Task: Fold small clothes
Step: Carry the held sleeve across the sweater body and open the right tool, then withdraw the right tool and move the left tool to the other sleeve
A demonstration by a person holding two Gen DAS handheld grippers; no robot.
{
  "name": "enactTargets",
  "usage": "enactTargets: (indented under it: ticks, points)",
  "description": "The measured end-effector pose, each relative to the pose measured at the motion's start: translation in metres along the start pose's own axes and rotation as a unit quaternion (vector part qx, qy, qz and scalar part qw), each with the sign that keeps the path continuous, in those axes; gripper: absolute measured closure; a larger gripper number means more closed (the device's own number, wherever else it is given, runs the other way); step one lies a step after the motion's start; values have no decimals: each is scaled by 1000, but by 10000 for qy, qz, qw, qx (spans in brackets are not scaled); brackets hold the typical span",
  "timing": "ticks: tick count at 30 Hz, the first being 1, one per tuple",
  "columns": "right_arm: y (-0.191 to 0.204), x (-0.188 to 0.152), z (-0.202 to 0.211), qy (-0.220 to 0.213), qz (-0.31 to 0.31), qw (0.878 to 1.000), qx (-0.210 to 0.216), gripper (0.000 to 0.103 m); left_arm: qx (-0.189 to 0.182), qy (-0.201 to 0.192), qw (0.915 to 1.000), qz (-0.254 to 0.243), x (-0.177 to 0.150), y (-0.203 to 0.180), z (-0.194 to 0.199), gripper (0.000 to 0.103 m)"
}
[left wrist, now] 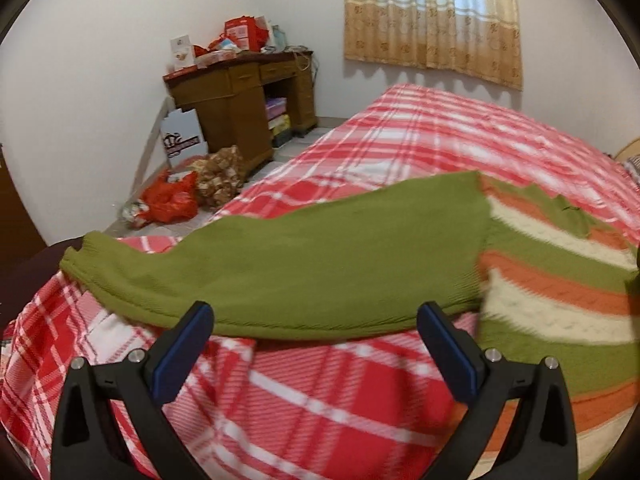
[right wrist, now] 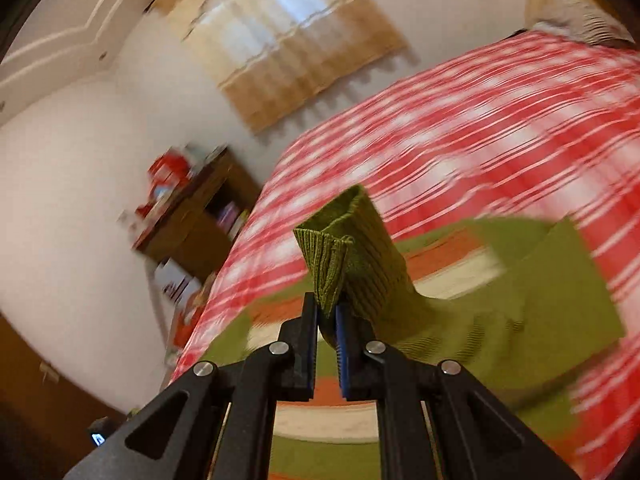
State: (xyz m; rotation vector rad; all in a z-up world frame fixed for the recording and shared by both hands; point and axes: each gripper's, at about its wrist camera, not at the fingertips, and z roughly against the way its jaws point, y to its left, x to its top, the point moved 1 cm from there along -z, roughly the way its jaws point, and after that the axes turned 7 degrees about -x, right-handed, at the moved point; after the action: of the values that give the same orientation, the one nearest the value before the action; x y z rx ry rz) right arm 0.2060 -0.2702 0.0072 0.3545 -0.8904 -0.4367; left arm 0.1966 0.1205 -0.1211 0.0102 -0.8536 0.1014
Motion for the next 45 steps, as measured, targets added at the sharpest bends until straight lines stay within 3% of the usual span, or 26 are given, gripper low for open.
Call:
enactTargets:
  ticks: [10, 17, 19, 21, 23, 25, 27, 33, 37, 39, 41, 45]
  points:
    - [89, -66, -111, 718, 732, 9944, 239, 95, -158, 271, 9987, 410, -11, 9, -26, 0]
    - [94, -100, -156, 1122, 960, 9889, 141, 92, -155, 228, 9986, 456, -15, 10, -24, 0]
    - [91, -106, -160, 1275, 916, 9874, 201, 90, -148, 224, 9986, 458, -15, 9, -25, 0]
    - [93, -107, -155, 1342, 961, 9857, 354, 73, -133, 222, 9987, 436, -16, 9, -23, 0]
    - [97, -105, -145, 1440, 941, 9829, 655, 67, -130, 214, 9987, 435, -17, 10, -22, 0]
    - [98, -99, -127, 1080, 948, 9865, 787, 67, -123, 208, 9987, 440, -17, 9, -23, 0]
    - [101, -97, -118, 741, 1054, 9898, 603, 67, -113, 210, 9988, 429, -17, 10, -22, 0]
    - [106, -121, -156, 1473, 1279, 9802, 337, 67, -103, 211, 9988, 425, -17, 11, -22, 0]
    - [99, -107, -128, 1316, 1219, 9822, 550, 67, -125, 199, 9987, 447, -16, 13, -20, 0]
    - [84, -88, -102, 846, 1326, 9869, 366, 67, -115, 199, 9988, 439, -16, 13, -20, 0]
    - [62, -72, -80, 447, 1447, 9884, -104, 67, -117, 208, 9987, 446, -16, 13, -21, 0]
    - [-10, -43, -56, 198, 1330, 9840, -1168, 67, -94, 374, 9984, 416, -12, 12, -19, 0]
